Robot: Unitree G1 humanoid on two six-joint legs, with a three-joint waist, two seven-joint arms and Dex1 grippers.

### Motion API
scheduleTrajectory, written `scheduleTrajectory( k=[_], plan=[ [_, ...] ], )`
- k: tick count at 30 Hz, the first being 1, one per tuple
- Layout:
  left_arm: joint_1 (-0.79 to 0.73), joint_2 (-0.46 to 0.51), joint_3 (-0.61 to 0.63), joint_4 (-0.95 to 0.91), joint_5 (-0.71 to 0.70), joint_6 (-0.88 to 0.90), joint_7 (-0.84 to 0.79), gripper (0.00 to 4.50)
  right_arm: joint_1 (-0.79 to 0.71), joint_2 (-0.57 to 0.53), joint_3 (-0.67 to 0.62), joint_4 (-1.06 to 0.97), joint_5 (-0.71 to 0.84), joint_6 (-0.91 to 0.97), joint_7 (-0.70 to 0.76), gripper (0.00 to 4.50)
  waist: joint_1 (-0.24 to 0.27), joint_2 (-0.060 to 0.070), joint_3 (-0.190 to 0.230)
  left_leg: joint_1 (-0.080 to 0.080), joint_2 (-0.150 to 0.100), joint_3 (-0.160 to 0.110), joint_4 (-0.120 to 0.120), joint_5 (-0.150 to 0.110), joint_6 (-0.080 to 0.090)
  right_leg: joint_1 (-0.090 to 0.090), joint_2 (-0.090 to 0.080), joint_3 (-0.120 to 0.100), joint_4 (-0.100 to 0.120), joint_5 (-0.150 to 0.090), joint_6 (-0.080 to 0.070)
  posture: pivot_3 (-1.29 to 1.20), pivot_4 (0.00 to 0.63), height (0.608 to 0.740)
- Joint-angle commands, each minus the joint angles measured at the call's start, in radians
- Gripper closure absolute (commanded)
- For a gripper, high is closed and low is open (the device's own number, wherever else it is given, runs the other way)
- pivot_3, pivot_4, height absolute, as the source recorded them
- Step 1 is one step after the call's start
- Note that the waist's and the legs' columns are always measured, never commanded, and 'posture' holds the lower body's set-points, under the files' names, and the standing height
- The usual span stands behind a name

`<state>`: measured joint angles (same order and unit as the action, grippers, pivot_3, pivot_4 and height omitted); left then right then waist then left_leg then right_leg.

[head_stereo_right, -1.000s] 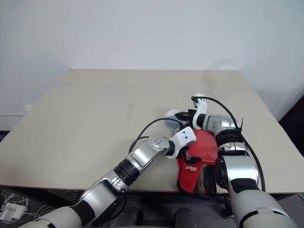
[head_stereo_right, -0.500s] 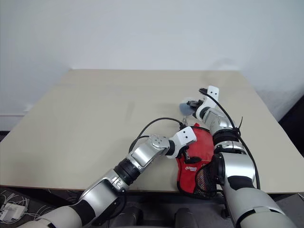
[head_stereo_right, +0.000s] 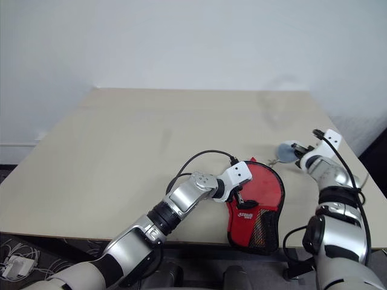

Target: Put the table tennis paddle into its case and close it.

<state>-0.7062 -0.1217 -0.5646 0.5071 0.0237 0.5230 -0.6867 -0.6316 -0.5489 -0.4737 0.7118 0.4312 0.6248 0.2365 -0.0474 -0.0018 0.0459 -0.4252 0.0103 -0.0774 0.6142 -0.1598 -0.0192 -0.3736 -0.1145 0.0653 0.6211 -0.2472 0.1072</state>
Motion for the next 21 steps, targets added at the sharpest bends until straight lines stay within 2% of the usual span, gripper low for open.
scheduleTrajectory(
  k=[1,6,10,17,21],
  plan=[
    [0.045,0.015,-0.058,0.12,0.056,0.066,-0.015,0.0,0.116,-0.062,-0.115,-0.27,0.056,0.111,-0.067,4.5,0.005,0.0,0.0,-0.001,-0.001,-0.001,0.0,0.0,0.0,0.0,0.0,0.0,0.0,0.0,0.0,0.0,0.0,0.74],
    [0.046,0.004,-0.066,0.13,0.057,0.062,-0.023,0.0,0.279,-0.056,-0.199,-0.51,0.122,0.264,-0.112,4.5,0.005,0.0,-0.001,-0.001,-0.001,-0.001,0.0,-0.001,-0.002,0.0,-0.001,0.0,0.0,-0.001,0.001,0.0,0.0,0.74],
    [0.048,-0.005,-0.08,0.134,0.062,0.057,-0.031,0.0,0.429,-0.06,-0.242,-0.682,0.176,0.39,-0.094,4.5,0.017,-0.002,-0.002,-0.001,-0.002,-0.001,0.0,-0.003,-0.003,0.0,-0.002,-0.001,-0.001,-0.001,0.001,0.0,0.0,0.74],
    [0.049,-0.018,-0.087,0.147,0.063,0.052,-0.033,0.0,0.629,-0.036,-0.358,-0.916,0.33,0.575,-0.05,4.5,0.031,-0.003,-0.006,-0.001,-0.002,-0.001,0.001,-0.004,-0.002,0.0,-0.003,-0.002,-0.004,-0.001,0.002,0.0,0.0,0.74],
    [0.048,-0.026,-0.091,0.154,0.063,0.047,-0.036,0.0,0.731,-0.059,-0.395,-0.993,0.397,0.657,-0.004,4.5,0.029,-0.003,-0.012,-0.001,-0.002,-0.001,0.001,-0.005,-0.001,0.003,-0.003,-0.003,-0.01,-0.001,0.002,0.0,0.0,0.74]
  ],
)
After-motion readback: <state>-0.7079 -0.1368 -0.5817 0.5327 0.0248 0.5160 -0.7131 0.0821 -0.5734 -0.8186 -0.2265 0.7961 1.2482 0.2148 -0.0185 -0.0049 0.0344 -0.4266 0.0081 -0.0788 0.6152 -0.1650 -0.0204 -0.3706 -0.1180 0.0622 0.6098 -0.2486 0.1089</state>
